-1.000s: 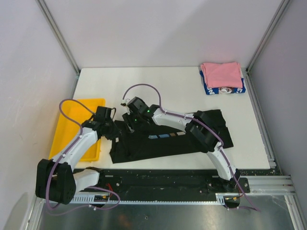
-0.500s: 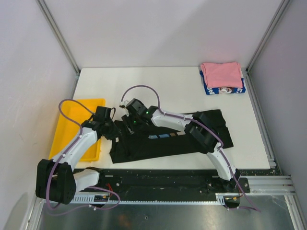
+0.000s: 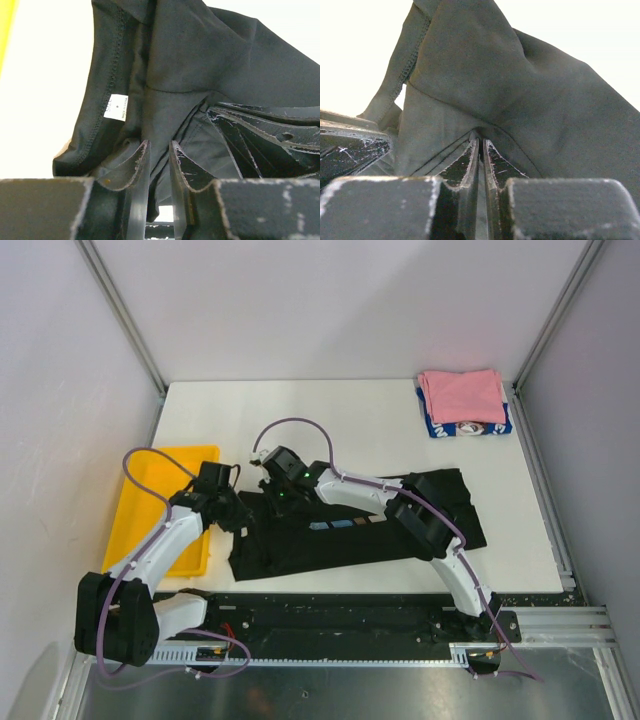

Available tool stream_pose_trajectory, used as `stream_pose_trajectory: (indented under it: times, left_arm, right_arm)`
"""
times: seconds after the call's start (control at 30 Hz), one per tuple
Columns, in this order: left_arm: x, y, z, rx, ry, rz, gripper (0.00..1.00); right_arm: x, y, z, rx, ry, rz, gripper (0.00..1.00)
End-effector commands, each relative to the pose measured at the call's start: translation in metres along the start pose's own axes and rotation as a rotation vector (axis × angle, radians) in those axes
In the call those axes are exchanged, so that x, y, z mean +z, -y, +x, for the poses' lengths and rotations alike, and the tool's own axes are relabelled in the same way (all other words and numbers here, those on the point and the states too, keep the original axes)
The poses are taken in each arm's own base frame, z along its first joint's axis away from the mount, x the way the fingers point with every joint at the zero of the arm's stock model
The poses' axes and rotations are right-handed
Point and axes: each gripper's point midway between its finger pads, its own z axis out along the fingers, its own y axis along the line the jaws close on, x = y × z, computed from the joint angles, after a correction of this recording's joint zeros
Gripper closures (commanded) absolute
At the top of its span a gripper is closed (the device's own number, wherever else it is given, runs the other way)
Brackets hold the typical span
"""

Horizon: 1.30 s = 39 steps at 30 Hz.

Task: Fold and stack the t-shirts
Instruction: Fold the other side of the tshirt into a rectangle

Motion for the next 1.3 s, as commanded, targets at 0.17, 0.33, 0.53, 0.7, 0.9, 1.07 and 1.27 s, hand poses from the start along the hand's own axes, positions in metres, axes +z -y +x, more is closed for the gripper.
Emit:
stream_pose_trajectory:
  times: [0.17, 0.33, 0.53, 0.7, 0.9, 1.07, 1.27]
  left_arm:
    - [-0.004, 0.007, 0.003, 0.032, -0.018, 0.056, 0.75]
    - [-0.008, 0.01, 0.014, 0.048, -0.042, 0.092, 0.75]
    - [-0.01, 0.014, 0.035, 0.077, -0.086, 0.125, 0.72]
    - [-0.013, 0.018, 0.048, 0.118, -0.109, 0.152, 0.71]
    - [-0.017, 0.019, 0.064, 0.176, -0.131, 0.178, 0.69]
    - [-0.016, 0.011, 0.081, 0.194, -0.14, 0.17, 0.68]
    - [-0.013, -0.005, 0.098, 0.159, -0.137, 0.128, 0.67]
  right_arm:
    - [-0.042, -0.007, -0.028, -0.002, 0.102, 0.025, 0.95]
    - [-0.06, -0.005, -0.027, 0.026, 0.124, 0.047, 0.96]
    - [-0.075, 0.002, -0.011, 0.089, 0.107, 0.088, 0.98]
    - [-0.082, 0.015, 0.01, 0.149, 0.079, 0.155, 1.0]
    - [-0.086, 0.027, 0.026, 0.197, 0.049, 0.222, 1.0]
    - [-0.083, 0.029, 0.029, 0.217, 0.042, 0.231, 1.0]
    - [-0.08, 0.029, 0.029, 0.225, 0.042, 0.223, 1.0]
